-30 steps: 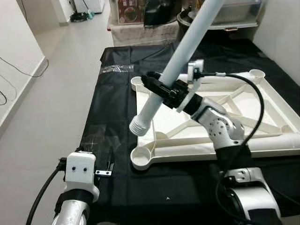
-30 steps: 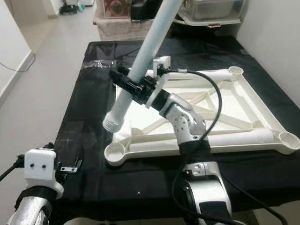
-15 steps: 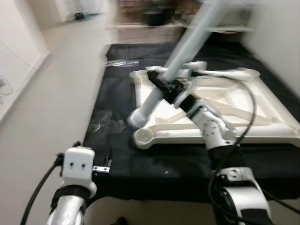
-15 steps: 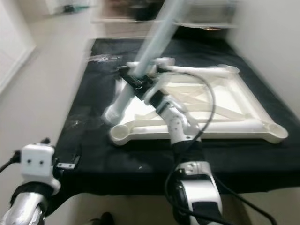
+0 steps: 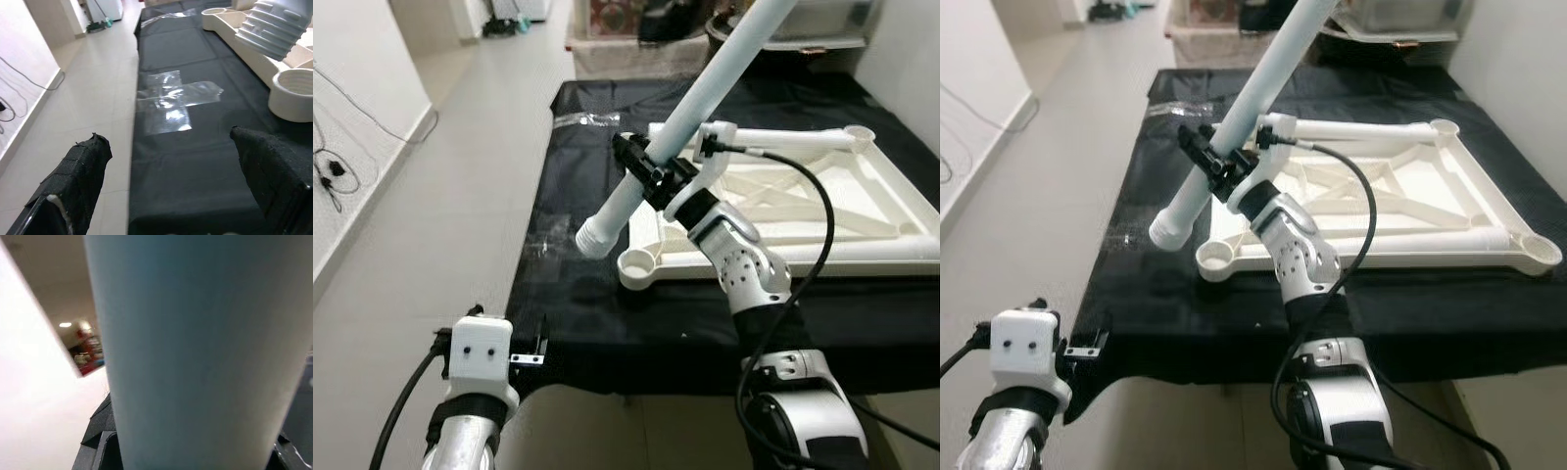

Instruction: Building children table

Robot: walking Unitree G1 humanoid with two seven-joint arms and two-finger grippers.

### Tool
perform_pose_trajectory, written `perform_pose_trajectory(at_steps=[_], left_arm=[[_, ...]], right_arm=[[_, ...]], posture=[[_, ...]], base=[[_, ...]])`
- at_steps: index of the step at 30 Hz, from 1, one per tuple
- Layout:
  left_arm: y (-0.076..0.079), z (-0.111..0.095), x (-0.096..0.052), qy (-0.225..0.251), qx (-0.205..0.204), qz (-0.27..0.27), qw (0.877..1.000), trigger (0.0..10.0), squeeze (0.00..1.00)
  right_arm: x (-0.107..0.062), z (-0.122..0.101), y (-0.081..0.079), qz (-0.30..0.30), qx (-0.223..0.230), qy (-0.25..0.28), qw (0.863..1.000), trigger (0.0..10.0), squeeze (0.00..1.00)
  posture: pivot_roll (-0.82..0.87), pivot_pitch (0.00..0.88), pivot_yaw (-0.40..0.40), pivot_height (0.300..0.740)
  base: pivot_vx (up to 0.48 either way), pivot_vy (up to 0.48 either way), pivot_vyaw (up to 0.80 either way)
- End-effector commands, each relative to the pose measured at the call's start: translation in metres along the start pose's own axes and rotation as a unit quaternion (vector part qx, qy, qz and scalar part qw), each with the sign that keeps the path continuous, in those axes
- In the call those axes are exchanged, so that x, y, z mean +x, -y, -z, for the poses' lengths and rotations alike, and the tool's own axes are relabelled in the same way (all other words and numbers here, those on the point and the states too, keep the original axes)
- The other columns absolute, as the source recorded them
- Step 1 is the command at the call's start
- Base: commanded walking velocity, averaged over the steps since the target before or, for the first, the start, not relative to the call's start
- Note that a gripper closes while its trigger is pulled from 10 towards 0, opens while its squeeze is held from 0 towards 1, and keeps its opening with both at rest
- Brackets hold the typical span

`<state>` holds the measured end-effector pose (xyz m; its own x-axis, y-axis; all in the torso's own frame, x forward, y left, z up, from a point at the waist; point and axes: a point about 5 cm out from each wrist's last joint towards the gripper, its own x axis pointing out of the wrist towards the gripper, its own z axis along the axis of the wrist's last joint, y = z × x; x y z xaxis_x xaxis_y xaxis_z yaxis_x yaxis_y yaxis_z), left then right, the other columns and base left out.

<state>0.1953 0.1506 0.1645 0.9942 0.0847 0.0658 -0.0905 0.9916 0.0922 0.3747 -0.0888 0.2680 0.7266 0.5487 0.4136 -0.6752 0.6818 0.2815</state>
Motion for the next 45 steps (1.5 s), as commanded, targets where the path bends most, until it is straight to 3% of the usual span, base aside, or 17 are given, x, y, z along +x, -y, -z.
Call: perform_pose_trajectory(at_steps=[1,6,12,16,17,18,22,23,26,29,38,40,45], left_arm=[[0.001,0.003,0.0,-0.007,0.003,0.001,1.0,10.0,0.0],[0.002,0.001,-0.002,-0.006,0.003,0.001,1.0,10.0,0.0],[0.002,0.0,-0.005,-0.009,0.001,0.005,1.0,10.0,0.0],[0.002,0.0,-0.008,-0.011,-0.002,0.008,1.0,10.0,0.0],[0.004,-0.003,-0.009,-0.011,-0.007,0.011,1.0,10.0,0.0],[0.006,-0.004,-0.01,-0.011,-0.009,0.015,1.0,10.0,0.0],[0.008,-0.004,-0.01,-0.012,-0.011,0.019,1.0,10.0,0.0],[0.01,-0.007,-0.014,-0.013,-0.014,0.022,1.0,10.0,0.0],[0.011,-0.008,-0.017,-0.016,-0.016,0.023,0.999,10.0,0.0],[0.012,-0.01,-0.019,-0.02,-0.019,0.022,0.999,10.0,0.0],[0.017,-0.012,-0.026,-0.026,-0.024,0.021,0.999,10.0,0.0],[0.017,-0.012,-0.028,-0.03,-0.025,0.02,0.999,10.0,0.0],[0.016,-0.011,-0.028,-0.033,-0.026,0.019,0.999,10.0,0.0]], right_arm=[[0.003,-0.002,0.002,0.017,-0.022,0.007,1.0,10.0,0.0],[0.006,-0.009,0.008,0.036,-0.062,0.014,0.997,10.0,0.0],[0.006,-0.018,0.019,-0.02,-0.088,-0.021,0.996,10.0,0.0],[0.006,-0.023,0.02,-0.067,-0.089,-0.043,0.993,10.0,0.0],[0.011,-0.026,0.014,-0.129,-0.071,-0.058,0.987,10.0,0.0],[0.018,-0.028,0.009,-0.148,-0.061,-0.059,0.985,10.0,0.0],[0.024,-0.03,0.005,-0.16,-0.054,-0.056,0.984,10.0,0.0],[0.034,-0.035,-0.008,-0.212,-0.036,-0.054,0.975,10.0,0.0],[0.04,-0.036,-0.018,-0.258,-0.022,-0.061,0.964,10.0,0.0],[0.043,-0.023,-0.023,-0.28,-0.04,-0.1,0.954,10.0,0.0],[0.031,-0.002,-0.017,-0.323,-0.055,-0.173,0.929,10.0,0.0],[0.026,-0.005,-0.013,-0.337,-0.052,-0.181,0.922,10.0,0.0],[0.03,-0.025,-0.011,-0.346,-0.041,-0.155,0.924,10.0,0.0]], posture=[[-0.01,0.148,-0.002,0.74],[0.0,0.16,-0.002,0.74],[0.0,0.19,0.005,0.74],[0.0,0.205,0.008,0.74],[0.01,0.217,0.009,0.74],[0.01,0.234,0.01,0.74],[0.01,0.234,0.01,0.74],[0.02,0.259,0.008,0.74],[0.03,0.271,0.005,0.74],[0.03,0.283,-0.001,0.74],[0.03,0.317,-0.009,0.74],[0.03,0.321,-0.008,0.74],[0.03,0.317,-0.006,0.74]], base=[[0.0,0.0,0.0],[0.0,0.0,0.0],[0.0,0.0,0.0],[0.0,0.0,0.0],[0.0,0.0,0.0],[0.0,0.0,0.0],[0.0,0.0,0.0],[0.0,0.0,0.0],[0.0,0.0,0.0],[0.0,0.0,0.0],[0.0,0.0,0.0],[0.0,0.0,0.0],[0.0,0.0,0.0]])
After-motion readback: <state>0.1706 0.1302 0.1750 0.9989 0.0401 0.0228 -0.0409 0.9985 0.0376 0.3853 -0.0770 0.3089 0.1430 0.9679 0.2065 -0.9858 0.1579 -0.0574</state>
